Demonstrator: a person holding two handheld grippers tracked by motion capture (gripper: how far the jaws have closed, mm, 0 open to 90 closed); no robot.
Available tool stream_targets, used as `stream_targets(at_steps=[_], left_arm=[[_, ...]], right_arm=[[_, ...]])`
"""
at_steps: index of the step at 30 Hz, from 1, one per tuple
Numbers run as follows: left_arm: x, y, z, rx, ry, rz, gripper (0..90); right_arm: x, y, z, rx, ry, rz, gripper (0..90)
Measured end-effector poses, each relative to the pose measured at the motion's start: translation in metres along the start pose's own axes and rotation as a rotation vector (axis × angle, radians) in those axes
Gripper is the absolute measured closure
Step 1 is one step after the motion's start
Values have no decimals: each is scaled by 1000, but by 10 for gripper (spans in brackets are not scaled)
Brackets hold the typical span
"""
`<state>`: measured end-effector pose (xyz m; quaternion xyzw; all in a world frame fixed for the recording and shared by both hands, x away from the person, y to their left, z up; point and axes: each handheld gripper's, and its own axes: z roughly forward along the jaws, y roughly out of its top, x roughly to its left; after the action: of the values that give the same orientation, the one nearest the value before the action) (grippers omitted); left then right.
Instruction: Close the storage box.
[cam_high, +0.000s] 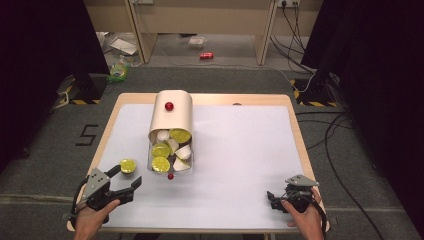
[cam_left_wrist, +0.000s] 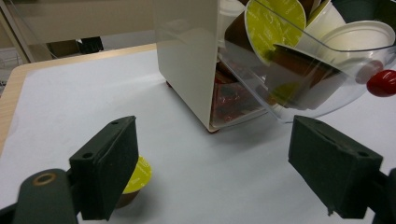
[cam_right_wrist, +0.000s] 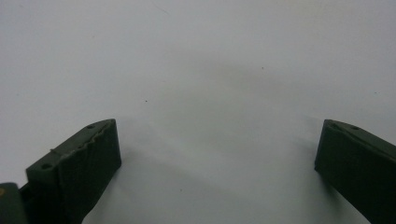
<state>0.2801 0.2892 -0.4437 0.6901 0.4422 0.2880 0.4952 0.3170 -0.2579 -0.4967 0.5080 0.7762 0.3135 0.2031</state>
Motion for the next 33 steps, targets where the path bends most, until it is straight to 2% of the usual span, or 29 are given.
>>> stream_targets(at_steps=[26, 33], left_arm=[[-9, 6, 8, -3, -9, 19, 159], [-14, 8, 12, 0, -23, 30, 159]], right_arm=[[0, 0, 0, 2, 0, 0, 6], [0, 0, 0, 1, 1, 0, 5]])
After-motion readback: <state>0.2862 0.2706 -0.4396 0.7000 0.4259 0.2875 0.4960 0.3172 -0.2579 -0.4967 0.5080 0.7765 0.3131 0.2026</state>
